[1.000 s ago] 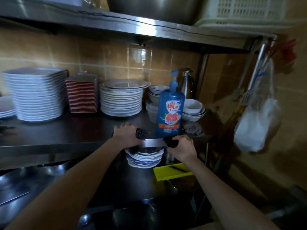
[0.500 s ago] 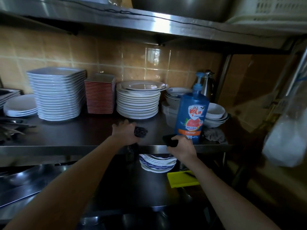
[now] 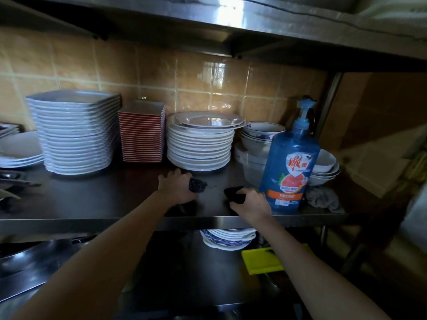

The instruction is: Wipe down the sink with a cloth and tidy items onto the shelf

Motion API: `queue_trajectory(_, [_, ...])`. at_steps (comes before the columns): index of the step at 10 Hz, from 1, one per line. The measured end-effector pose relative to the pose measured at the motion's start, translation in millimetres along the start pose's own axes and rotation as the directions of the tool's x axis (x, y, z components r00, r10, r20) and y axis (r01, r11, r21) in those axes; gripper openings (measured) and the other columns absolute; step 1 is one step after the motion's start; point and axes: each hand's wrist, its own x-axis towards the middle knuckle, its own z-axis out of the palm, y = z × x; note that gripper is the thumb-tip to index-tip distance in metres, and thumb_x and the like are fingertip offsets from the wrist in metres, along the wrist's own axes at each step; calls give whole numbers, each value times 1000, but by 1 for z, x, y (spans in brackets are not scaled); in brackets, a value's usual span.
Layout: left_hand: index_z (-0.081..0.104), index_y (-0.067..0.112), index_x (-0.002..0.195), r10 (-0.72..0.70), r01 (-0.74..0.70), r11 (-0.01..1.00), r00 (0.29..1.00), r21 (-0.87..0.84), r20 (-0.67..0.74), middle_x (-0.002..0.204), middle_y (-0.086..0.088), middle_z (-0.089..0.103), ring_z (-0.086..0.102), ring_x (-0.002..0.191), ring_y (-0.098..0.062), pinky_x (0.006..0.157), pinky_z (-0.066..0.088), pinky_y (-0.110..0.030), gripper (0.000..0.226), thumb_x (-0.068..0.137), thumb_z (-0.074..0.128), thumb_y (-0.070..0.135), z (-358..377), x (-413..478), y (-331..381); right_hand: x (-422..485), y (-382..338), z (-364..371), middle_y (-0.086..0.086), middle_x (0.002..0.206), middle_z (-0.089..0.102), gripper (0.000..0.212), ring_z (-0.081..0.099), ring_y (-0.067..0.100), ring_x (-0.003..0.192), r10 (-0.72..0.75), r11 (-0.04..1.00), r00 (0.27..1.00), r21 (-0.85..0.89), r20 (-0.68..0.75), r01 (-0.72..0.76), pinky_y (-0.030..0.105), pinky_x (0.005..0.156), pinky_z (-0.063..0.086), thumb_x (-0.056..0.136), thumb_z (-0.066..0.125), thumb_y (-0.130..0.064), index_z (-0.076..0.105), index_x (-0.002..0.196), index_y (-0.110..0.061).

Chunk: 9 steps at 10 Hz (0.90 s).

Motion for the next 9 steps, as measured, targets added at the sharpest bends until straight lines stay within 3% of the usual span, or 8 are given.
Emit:
queue_trajectory(5, [46, 27, 125, 1, 0, 1000, 997, -10, 74, 133, -10, 43, 41, 125, -31, 102, 27, -51, 67, 74, 49, 69, 17, 19, -8, 7, 7, 9, 3, 117, 65, 49, 56, 26, 113, -2, 1000, 999, -11, -32, 1, 35, 86, 50, 77, 61, -54, 61, 118, -27])
queue_trajectory(9, [47, 23, 126, 55, -55, 998, 998, 26, 17, 129, -9, 44, 39, 126, -29, 100, 29, -44, 61, 78, 51, 60, 11, -18, 31, -42, 33, -19, 0, 129, 54, 48, 46, 21, 124, 6, 1000, 996, -27, -94, -9, 38, 91, 47, 82, 61, -47, 57, 124, -24])
